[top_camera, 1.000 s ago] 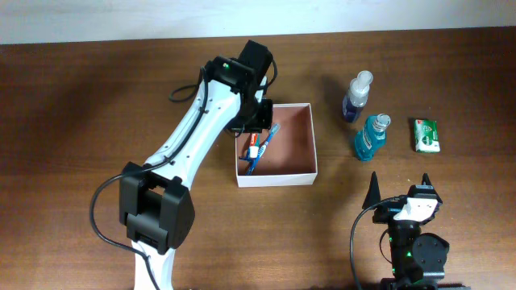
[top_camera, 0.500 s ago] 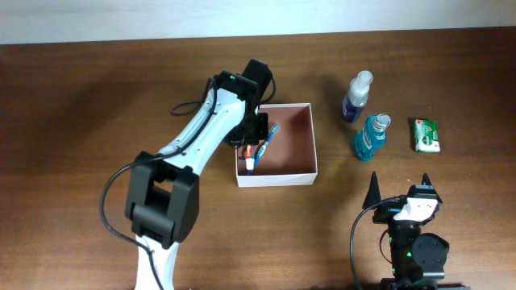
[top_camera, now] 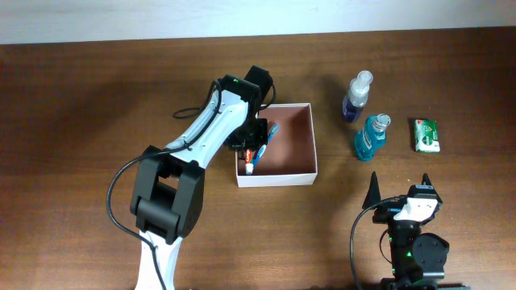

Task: Pack container
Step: 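Lower the tube into the box and open the left gripper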

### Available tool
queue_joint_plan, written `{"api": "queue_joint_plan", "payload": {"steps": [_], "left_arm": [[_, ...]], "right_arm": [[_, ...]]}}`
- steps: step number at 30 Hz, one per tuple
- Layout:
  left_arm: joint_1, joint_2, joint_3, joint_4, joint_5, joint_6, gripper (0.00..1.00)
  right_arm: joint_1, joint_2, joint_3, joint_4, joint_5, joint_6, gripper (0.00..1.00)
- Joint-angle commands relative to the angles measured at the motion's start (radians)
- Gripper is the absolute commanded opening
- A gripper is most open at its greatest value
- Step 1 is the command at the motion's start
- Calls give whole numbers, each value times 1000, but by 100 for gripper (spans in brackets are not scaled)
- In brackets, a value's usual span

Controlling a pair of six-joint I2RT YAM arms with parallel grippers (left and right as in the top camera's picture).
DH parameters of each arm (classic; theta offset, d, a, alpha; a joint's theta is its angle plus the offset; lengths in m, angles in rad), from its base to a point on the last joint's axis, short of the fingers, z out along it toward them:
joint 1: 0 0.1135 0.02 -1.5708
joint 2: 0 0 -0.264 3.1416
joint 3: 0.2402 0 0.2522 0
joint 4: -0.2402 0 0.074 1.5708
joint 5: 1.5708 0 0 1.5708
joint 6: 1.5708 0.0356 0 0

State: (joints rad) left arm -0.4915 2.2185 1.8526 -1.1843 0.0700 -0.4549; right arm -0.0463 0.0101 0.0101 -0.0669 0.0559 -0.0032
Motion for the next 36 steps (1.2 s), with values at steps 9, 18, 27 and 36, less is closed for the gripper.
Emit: {"api": "queue_joint_plan", "payload": {"steps": [9, 18, 27, 36], "left_arm": [[1, 6, -4, 3, -8, -12, 21], [1, 6, 1, 6, -6, 28, 22], [1, 5, 174, -84, 23, 91, 23], [1, 5, 510, -318, 23, 117, 32]], "right_arm": [[7, -5, -5, -8, 16, 4, 98], [7, -5, -5, -8, 16, 4, 98], [7, -5, -5, -8, 16, 4, 98], [7, -5, -5, -8, 16, 4, 98]]}}
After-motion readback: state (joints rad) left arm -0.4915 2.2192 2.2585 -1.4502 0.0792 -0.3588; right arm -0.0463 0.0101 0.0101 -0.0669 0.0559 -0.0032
